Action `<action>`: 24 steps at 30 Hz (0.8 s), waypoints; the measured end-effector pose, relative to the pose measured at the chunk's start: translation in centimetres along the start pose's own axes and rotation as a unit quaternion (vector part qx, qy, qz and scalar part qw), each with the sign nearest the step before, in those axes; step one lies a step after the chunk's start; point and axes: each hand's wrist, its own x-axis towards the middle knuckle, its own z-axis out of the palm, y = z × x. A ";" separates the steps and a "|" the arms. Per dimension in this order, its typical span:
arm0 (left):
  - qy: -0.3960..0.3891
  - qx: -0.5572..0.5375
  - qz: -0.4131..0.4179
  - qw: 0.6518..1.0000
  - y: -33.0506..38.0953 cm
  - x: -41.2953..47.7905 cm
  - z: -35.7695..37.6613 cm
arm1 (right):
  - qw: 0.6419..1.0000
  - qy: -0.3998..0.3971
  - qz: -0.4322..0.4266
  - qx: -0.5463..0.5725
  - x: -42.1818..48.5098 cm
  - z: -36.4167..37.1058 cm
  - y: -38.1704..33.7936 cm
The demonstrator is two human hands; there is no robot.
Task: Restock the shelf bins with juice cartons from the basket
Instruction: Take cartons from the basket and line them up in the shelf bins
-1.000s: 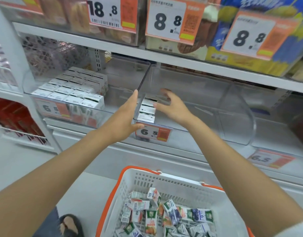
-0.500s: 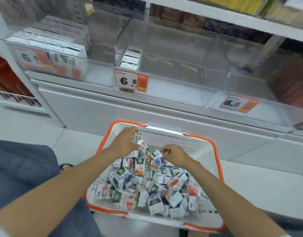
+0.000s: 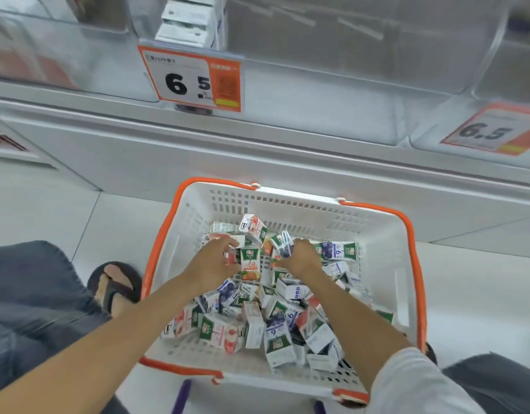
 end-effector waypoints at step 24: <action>-0.055 -0.395 -0.229 0.888 0.2 1.0 3.7 | 0.967 -0.218 -0.129 0.022 -1.9 -1.6 4.0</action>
